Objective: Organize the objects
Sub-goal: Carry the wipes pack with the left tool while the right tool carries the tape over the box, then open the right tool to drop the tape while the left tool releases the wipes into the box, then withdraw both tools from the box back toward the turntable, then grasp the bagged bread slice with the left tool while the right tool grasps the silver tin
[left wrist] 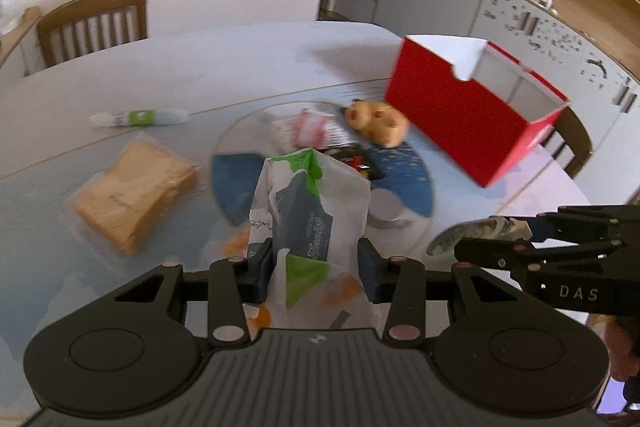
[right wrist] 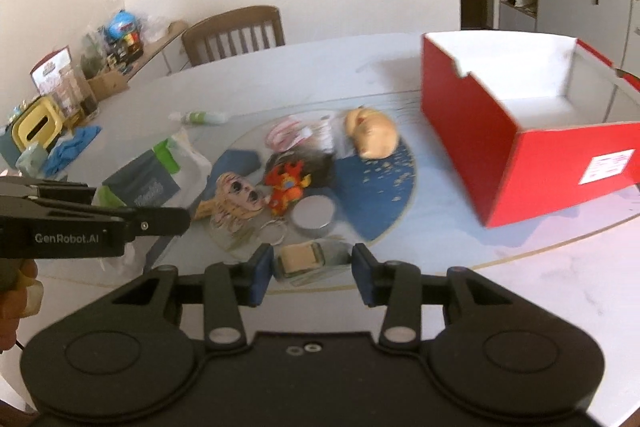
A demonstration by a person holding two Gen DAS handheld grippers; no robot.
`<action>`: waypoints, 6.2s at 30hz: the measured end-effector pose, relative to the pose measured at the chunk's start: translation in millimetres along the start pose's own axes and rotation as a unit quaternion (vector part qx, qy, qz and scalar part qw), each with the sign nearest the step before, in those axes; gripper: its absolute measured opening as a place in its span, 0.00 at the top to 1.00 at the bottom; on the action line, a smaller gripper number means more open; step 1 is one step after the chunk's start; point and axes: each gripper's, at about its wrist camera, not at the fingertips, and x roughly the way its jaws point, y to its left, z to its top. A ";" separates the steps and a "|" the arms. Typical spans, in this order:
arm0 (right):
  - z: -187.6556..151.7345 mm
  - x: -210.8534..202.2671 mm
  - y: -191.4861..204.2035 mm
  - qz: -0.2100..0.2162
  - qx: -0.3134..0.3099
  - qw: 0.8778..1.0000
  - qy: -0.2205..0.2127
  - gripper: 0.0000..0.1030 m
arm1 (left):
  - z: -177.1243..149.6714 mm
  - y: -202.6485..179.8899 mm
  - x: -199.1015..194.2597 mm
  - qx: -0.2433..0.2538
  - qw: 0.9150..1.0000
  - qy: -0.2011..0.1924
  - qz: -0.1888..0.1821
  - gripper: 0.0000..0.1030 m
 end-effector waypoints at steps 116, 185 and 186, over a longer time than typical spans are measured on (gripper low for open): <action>87.4 -53.0 -200.7 -0.090 0.030 0.993 -0.065 0.16 | 191.1 -205.2 120.0 0.138 0.986 0.032 -0.089 0.12; 24.3 125.1 24.3 -0.079 -0.054 0.992 0.082 0.28 | 25.6 155.3 90.4 0.040 0.997 0.037 0.061 0.00; 24.5 124.9 24.7 -0.078 -0.054 0.992 0.081 0.30 | 25.0 154.7 90.5 0.040 0.997 0.035 0.063 0.00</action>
